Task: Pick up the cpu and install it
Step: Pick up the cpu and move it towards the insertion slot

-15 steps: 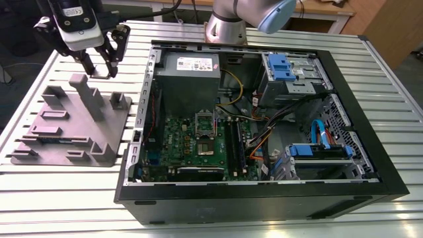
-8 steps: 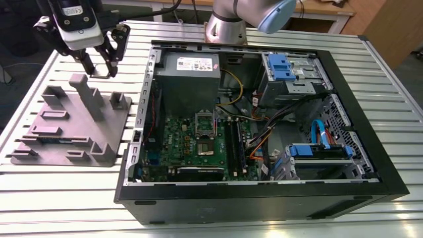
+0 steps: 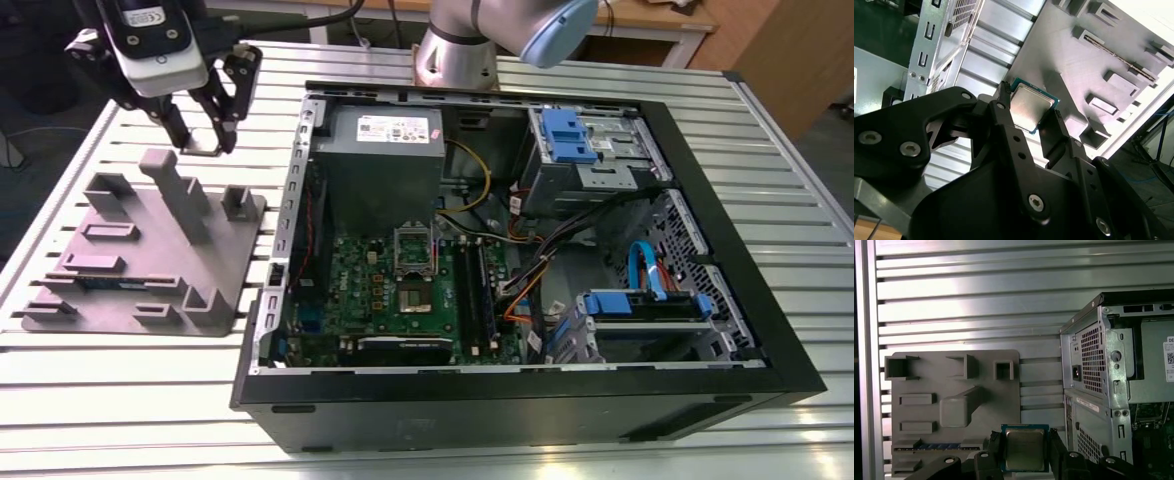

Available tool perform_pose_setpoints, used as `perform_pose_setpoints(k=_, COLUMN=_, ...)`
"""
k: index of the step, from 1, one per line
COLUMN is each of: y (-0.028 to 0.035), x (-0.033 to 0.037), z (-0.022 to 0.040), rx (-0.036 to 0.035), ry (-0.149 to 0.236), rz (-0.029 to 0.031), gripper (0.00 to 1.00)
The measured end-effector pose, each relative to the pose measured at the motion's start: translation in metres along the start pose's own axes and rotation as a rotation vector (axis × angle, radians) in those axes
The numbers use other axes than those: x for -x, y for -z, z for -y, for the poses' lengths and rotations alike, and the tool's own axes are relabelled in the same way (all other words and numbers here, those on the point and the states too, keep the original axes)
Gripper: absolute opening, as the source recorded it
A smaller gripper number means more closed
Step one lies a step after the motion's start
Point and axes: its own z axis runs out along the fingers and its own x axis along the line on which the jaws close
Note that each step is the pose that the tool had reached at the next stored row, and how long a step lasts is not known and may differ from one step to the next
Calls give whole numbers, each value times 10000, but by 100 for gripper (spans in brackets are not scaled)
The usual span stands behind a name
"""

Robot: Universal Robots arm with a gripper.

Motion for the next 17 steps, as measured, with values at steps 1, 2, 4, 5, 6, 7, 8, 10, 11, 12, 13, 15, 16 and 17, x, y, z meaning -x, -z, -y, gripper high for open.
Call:
perform_pose_setpoints(k=1, y=4, x=0, z=0, rx=-1, ry=0, rz=-1, gripper=47)
perform_pose_setpoints(k=2, y=14, x=0, z=-1, rx=-1, ry=0, rz=-1, gripper=47)
perform_pose_setpoints(k=4, y=16, x=0, z=-1, rx=-1, ry=0, rz=-1, gripper=47)
perform_pose_setpoints(k=5, y=18, x=0, z=-1, rx=-2, ry=0, rz=-1, gripper=47)
perform_pose_setpoints(k=6, y=20, x=0, z=-1, rx=-2, ry=0, rz=-1, gripper=47)
perform_pose_setpoints(k=7, y=21, x=0, z=-1, rx=-1, ry=0, rz=-1, gripper=47)
perform_pose_setpoints(k=8, y=22, x=0, z=-1, rx=-1, ry=0, rz=0, gripper=47)
perform_pose_setpoints(k=10, y=32, x=0, z=-1, rx=-1, ry=0, rz=-1, gripper=47)
perform_pose_setpoints(k=11, y=34, x=0, z=-2, rx=-1, ry=0, rz=-1, gripper=47)
perform_pose_setpoints(k=12, y=35, x=0, z=-1, rx=-1, ry=0, rz=-1, gripper=47)
perform_pose_setpoints(k=13, y=36, x=0, z=-1, rx=-2, ry=0, rz=-1, gripper=47)
perform_pose_setpoints(k=15, y=43, x=0, z=-2, rx=-2, ry=0, rz=-2, gripper=47)
perform_pose_setpoints(k=16, y=44, x=0, z=-2, rx=-1, ry=0, rz=-1, gripper=47)
perform_pose_setpoints(k=17, y=44, x=0, z=-2, rx=-1, ry=0, rz=0, gripper=47)
